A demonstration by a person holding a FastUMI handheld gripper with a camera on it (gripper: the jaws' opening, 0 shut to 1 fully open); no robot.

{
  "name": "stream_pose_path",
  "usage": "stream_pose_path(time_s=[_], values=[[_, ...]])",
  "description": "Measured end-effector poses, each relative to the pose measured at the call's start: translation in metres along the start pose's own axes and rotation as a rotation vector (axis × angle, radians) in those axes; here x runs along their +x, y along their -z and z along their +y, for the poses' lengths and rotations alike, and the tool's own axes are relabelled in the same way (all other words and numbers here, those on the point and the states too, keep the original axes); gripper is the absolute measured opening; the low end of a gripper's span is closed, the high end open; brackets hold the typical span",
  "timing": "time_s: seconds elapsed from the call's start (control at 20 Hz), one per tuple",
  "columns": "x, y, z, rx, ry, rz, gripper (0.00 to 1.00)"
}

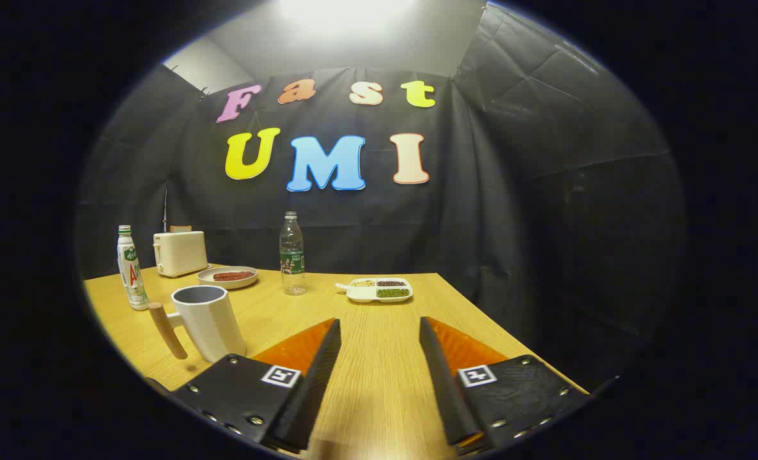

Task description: Take the bottle from table, then pour the juice into the cup, finally place the bottle on the coaster

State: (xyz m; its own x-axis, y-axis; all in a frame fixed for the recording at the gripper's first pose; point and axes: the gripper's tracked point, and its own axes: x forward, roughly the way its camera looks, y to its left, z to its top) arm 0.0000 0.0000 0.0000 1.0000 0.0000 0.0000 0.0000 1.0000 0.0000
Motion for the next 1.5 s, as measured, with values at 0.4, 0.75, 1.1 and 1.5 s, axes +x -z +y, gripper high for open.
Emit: stream_pose_path(time_s=[0.4,0.75,1.1,1.5], values=[[0.062,-0.062,-0.004,0.021,0.064,-0.123,0.65],[0.027,-0.125,0.071,0.0,0.075,-0.182,0.7],[0.009,-0.118,0.22,0.106,-0.081,-0.126,0.7],[-0.016,-0.071,0.37,0.005,-0.328,-0.056,0.91]])
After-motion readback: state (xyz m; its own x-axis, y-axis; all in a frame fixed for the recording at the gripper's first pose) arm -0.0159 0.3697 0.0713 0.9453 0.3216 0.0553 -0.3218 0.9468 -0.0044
